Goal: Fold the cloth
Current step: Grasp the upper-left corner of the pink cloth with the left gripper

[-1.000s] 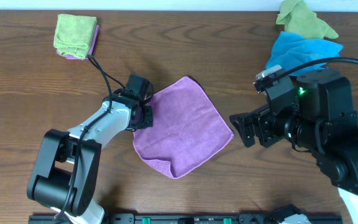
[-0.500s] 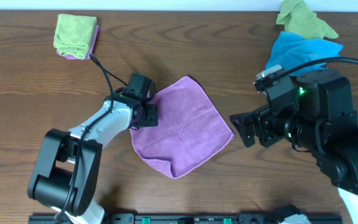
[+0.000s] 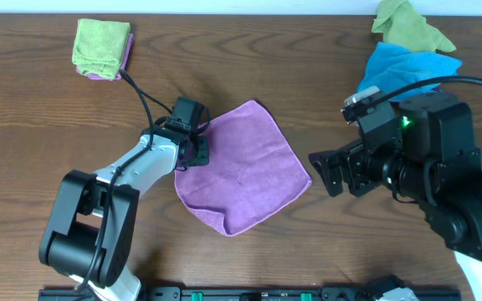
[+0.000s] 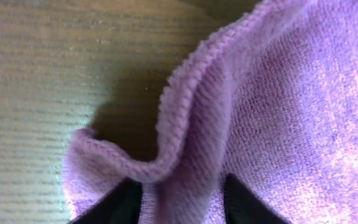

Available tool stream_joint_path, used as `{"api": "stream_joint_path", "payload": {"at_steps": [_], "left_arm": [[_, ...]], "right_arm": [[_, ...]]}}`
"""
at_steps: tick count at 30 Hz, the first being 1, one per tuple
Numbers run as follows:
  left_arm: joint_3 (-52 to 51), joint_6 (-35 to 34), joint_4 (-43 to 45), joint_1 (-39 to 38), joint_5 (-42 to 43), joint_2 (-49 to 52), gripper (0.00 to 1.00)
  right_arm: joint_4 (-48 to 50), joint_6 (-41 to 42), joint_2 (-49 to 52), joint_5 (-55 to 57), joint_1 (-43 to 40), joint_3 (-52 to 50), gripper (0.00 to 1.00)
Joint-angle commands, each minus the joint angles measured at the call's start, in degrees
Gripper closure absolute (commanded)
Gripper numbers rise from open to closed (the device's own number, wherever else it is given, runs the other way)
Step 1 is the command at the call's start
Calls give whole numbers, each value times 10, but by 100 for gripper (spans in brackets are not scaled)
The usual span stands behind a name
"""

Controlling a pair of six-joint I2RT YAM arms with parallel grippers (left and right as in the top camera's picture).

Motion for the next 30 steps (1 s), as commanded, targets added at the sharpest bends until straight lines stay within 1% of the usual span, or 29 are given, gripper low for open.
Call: {"api": "stream_joint_path", "payload": {"at_steps": [1,2,4,9,12,13,14,15,16,17,22,26,30], "left_arm": [[7,12,-18,2,2,-12,46],[12,22,-23,2,1,-19,43],[22,36,-34,2,-1,-31,41],[48,40,-56,4,-2,-68,40],[56,43,-59,6,-5,-102,38],[56,47,-62,8,-18,-108,41],[55,49,-69,10,-28,-108,61],[55,49,-78,12,-33,-104,77],[55,48,-84,14,-31,-100,88],[55,48,-90,16,-30,-92,94],[55,44,-102,17,-31,-45,94],[55,35,-106,21,-63,-21,94],[55,35,-104,35,-63,3,94]], "right_arm": [[4,-7,11,2,-2,4,1],[5,-7,14,2,-2,4,1],[6,-7,20,2,-2,4,1],[6,-7,27,2,-2,4,1],[6,-7,27,2,-2,4,1],[5,-7,27,2,-2,4,1],[6,-7,27,1,-2,4,1],[5,-7,27,2,-2,4,1],[5,-7,27,1,-2,4,1],[6,-7,27,2,-2,4,1],[5,-7,27,1,-2,4,1],[4,-7,27,1,-2,4,1],[3,-7,27,1,-2,4,1]]}}
